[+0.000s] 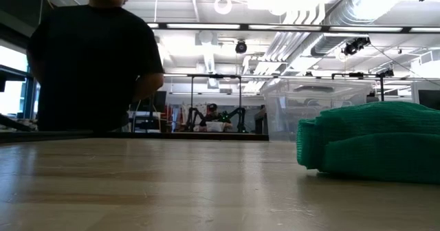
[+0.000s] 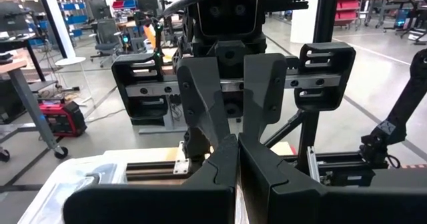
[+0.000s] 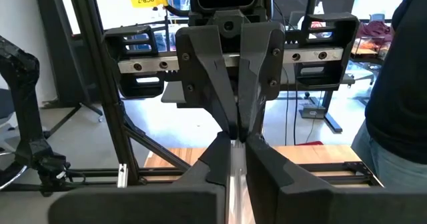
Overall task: Roll bandage
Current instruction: Open the transparent zip bag
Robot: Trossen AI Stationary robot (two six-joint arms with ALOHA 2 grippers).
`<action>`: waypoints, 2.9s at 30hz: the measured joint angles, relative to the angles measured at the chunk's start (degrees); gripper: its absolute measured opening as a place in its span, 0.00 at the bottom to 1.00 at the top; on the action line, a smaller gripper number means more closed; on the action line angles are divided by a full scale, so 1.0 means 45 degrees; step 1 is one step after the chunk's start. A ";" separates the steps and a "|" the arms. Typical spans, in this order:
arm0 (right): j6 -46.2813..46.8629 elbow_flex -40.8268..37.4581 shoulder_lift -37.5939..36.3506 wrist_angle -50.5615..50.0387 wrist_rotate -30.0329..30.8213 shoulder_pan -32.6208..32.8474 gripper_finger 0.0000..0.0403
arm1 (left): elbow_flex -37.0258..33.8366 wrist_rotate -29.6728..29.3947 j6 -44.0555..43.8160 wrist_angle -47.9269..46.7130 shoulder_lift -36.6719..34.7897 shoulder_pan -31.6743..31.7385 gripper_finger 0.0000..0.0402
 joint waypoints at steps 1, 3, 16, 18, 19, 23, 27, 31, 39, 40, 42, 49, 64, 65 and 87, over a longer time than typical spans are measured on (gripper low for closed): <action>0.0004 0.0000 0.0000 -0.0009 0.0000 0.0000 0.05 | 0.0000 0.0006 0.0004 0.0000 -0.0005 0.0000 0.00; 0.0062 0.0001 0.0000 -0.0058 0.0000 0.0000 0.05 | 0.0000 0.0015 0.0004 0.0000 -0.0009 0.0000 0.00; 0.0965 0.0010 -0.0005 -0.1007 -0.0013 0.0039 0.09 | 0.0000 0.0058 0.0016 0.0073 -0.0083 -0.0010 0.00; 0.1181 0.0010 -0.0005 -0.1284 -0.0029 0.0039 0.09 | 0.0000 0.0058 0.0018 0.0068 -0.0123 -0.0010 0.00; 0.1268 0.0006 -0.0005 -0.1405 -0.0034 0.0049 0.09 | 0.0005 0.0058 0.0019 0.0068 -0.0168 -0.0010 0.00; 0.1350 -0.0004 -0.0067 -0.1526 0.0016 0.0126 0.09 | 0.0015 0.0053 0.0029 0.0061 -0.0357 -0.0005 0.00; 0.1286 -0.0004 -0.0383 -0.1426 0.0253 0.0170 0.13 | 0.0015 0.0049 0.0024 -0.0022 -0.0398 -0.0005 0.00; 0.1063 -0.0004 -0.0573 -0.0845 0.0253 0.0118 0.26 | 0.0015 0.0041 0.0005 -0.0215 -0.0398 -0.0005 0.00; 0.0305 -0.0004 -0.0121 -0.0039 0.0609 -0.0024 0.38 | 0.0015 -0.0098 -0.0073 -0.0272 -0.0393 0.0049 0.00; 0.0292 -0.0008 -0.0072 -0.0053 0.0786 -0.0024 0.37 | 0.0015 -0.0164 -0.0073 -0.0294 -0.0393 0.0049 0.00; 0.0216 -0.0009 -0.0053 -0.0035 0.0985 -0.0035 0.35 | 0.0015 -0.0279 -0.0078 -0.0331 -0.0393 0.0049 0.00; -0.0300 -0.0004 -0.0073 0.0010 0.1246 -0.0095 0.19 | 0.0015 -0.0373 -0.0376 -0.0630 -0.0393 0.0049 0.00; -0.0607 -0.0004 0.0228 0.0563 0.0831 -0.0262 0.13 | 0.0015 -0.0452 -0.0447 -0.0670 -0.0379 0.0117 0.00; -0.0603 -0.0004 0.0228 0.0563 0.0826 -0.0262 0.12 | 0.0015 -0.0452 -0.0449 -0.0669 -0.0379 0.0117 0.00; 0.0147 0.0001 0.0228 -0.0317 0.0777 -0.0126 0.04 | 0.0000 -0.0571 -0.0443 -0.0944 -0.0419 0.0112 0.00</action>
